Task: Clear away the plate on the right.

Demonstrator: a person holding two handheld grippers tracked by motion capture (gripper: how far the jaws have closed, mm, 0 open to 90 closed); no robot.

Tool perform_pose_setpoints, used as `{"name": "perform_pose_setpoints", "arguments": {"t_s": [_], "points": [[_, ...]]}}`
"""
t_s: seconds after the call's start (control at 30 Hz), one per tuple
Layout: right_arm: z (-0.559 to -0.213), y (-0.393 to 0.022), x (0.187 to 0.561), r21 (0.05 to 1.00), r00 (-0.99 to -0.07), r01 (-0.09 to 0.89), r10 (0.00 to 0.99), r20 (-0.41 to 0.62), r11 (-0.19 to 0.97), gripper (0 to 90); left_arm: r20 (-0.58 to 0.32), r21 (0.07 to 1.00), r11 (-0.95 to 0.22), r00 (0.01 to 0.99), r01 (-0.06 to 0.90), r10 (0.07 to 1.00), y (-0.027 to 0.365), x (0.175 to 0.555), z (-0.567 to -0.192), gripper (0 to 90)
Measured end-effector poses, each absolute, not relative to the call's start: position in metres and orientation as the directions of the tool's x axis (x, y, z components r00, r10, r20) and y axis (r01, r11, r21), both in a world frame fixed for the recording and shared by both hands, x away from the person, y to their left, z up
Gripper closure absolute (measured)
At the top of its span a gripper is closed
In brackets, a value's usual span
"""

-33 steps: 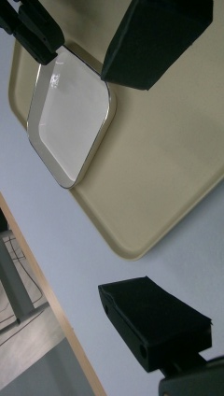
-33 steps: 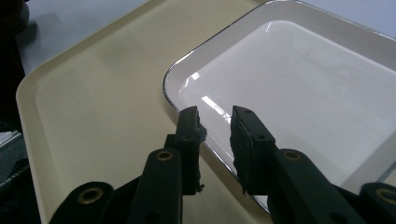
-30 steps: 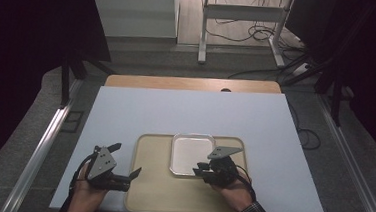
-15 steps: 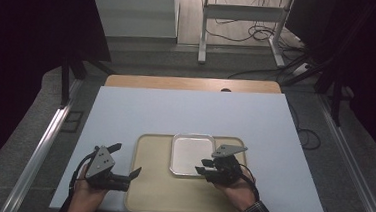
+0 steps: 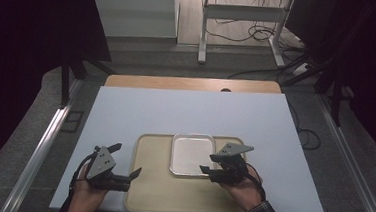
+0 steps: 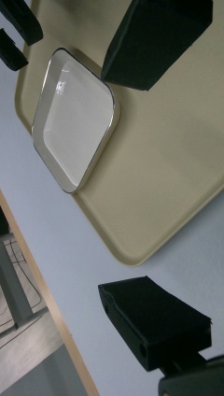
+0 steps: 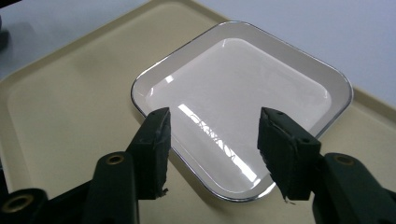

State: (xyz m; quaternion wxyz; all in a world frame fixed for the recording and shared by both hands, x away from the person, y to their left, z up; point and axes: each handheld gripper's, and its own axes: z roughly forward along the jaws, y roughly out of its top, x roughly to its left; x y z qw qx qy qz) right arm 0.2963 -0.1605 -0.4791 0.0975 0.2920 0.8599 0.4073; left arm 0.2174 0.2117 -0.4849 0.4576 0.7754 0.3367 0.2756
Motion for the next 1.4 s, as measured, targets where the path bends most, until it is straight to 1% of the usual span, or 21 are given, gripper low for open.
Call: {"name": "perform_pose_setpoints", "arguments": {"t_s": [0.03, 0.07, 0.43, 0.57, 0.73, 0.87, 1.03, 1.2, 1.27, 1.4], "points": [[-0.479, -0.161, 0.296, 0.757, -0.810, 0.423, 0.582, 0.070, 0.498, 43.7, 0.119, 0.895, -0.355, 0.621, 0.270, 0.774, 0.212, 0.217, -0.485, 2.3], [-0.478, -0.163, 0.297, 0.757, -0.810, 0.418, 0.583, 0.060, 0.502, 41.4, 0.120, 0.895, -0.355, 0.621, 0.270, 0.775, 0.212, 0.217, -0.485, 2.3], [-0.473, -0.178, 0.299, 0.768, -0.792, 0.418, 0.609, 0.048, 0.484, 27.6, 0.127, 0.893, -0.361, 0.620, 0.268, 0.774, 0.212, 0.217, -0.485, 2.4], [-0.468, -0.185, 0.297, 0.785, -0.784, 0.409, 0.619, 0.041, 0.465, 20.7, 0.127, 0.893, -0.362, 0.620, 0.268, 0.774, 0.212, 0.218, -0.485, 2.4], [-0.464, -0.193, 0.295, 0.797, -0.781, 0.390, 0.624, 0.021, 0.462, 13.1, 0.129, 0.893, -0.363, 0.620, 0.268, 0.774, 0.212, 0.218, -0.485, 2.4], [-0.463, -0.199, 0.291, 0.794, -0.781, 0.372, 0.624, -0.011, 0.480, 9.2, 0.130, 0.893, -0.364, 0.619, 0.267, 0.774, 0.212, 0.218, -0.485, 2.4], [-0.463, -0.209, 0.286, 0.796, -0.773, 0.364, 0.633, -0.031, 0.483, 7.3, 0.132, 0.892, -0.365, 0.618, 0.266, 0.775, 0.212, 0.218, -0.486, 2.4], [-0.464, -0.227, 0.280, 0.800, -0.746, 0.378, 0.665, -0.034, 0.466, 6.8, 0.136, 0.891, -0.369, 0.618, 0.266, 0.775, 0.212, 0.218, -0.486, 2.4], [-0.467, -0.239, 0.278, 0.789, -0.723, 0.406, 0.690, -0.031, 0.461, 6.8, 0.138, 0.890, -0.370, 0.618, 0.266, 0.774, 0.212, 0.218, -0.486, 2.4], [-0.472, -0.250, 0.280, 0.778, -0.701, 0.442, 0.713, -0.011, 0.446, 6.9, 0.140, 0.890, -0.371, 0.617, 0.264, 0.774, 0.212, 0.218, -0.485, 2.4]]}}
